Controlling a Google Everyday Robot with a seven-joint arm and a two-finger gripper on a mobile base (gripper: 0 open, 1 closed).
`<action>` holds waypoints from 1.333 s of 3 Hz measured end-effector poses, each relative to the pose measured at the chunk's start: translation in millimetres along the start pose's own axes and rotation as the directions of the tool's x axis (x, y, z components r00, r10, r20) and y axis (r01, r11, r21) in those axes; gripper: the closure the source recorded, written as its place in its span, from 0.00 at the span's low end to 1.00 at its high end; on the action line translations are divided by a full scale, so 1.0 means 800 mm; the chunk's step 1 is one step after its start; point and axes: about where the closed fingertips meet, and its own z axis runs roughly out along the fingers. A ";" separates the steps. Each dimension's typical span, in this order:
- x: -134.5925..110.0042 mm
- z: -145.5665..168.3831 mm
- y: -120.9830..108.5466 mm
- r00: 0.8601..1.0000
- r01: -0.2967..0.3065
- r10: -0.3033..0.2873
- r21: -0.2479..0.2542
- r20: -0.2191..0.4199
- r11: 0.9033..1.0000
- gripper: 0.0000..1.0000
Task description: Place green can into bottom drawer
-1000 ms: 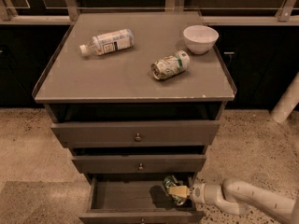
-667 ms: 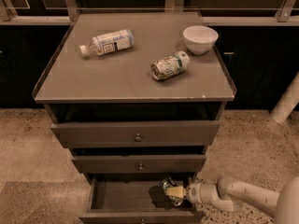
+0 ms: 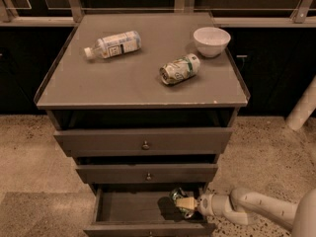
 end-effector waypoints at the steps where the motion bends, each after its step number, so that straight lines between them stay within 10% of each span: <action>1: -0.004 0.035 -0.036 0.998 -0.069 0.069 0.036 0.007 0.997 1.00; 3: -0.008 0.105 -0.103 0.985 -0.172 0.172 0.086 0.005 0.981 1.00; 4: -0.010 0.108 -0.106 0.985 -0.172 0.172 0.087 0.007 0.981 0.80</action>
Offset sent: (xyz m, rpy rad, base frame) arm 0.0502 0.0098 -0.1301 -0.0570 0.1760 -0.1579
